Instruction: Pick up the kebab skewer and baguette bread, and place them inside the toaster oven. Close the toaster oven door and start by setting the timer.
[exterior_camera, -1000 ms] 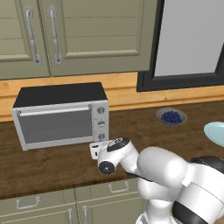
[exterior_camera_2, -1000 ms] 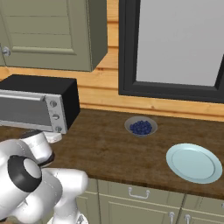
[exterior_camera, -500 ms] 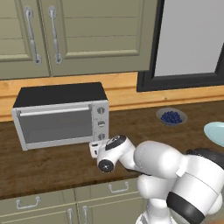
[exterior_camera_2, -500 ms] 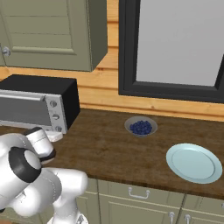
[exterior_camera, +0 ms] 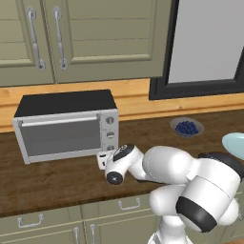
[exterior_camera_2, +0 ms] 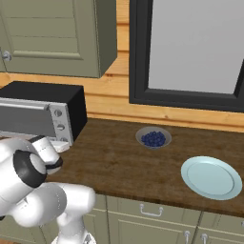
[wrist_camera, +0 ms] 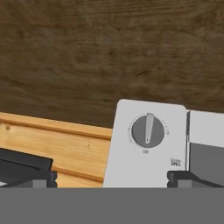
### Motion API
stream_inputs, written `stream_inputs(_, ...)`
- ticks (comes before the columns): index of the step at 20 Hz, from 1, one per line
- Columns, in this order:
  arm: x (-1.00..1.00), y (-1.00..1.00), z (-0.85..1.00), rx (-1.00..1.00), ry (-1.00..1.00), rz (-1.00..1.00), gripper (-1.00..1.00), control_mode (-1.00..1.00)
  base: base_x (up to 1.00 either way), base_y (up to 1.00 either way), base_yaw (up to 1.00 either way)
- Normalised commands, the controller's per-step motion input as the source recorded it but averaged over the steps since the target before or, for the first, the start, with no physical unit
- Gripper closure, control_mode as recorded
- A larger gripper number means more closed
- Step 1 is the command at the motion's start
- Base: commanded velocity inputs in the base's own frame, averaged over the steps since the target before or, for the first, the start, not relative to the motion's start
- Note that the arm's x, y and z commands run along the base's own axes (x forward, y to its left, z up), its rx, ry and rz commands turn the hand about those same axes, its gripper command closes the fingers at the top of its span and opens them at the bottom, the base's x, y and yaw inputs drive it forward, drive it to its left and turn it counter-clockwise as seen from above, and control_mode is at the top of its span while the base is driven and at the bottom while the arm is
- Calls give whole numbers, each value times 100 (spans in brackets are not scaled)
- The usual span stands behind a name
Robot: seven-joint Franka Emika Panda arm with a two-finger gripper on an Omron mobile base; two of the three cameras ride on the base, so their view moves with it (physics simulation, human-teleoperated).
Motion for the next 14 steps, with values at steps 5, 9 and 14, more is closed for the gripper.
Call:
stream_inputs(5, 1, 0, -15, 0, 0, 0, -100, -100, 0, 0, 0)
stream_inputs(9, 10, 0, -4, 0, -1, 0, -100, -100, 0, 0, 0)
stream_inputs(14, 11, 0, -2, 0, -2, 0, -100, -100, 0, 0, 0)
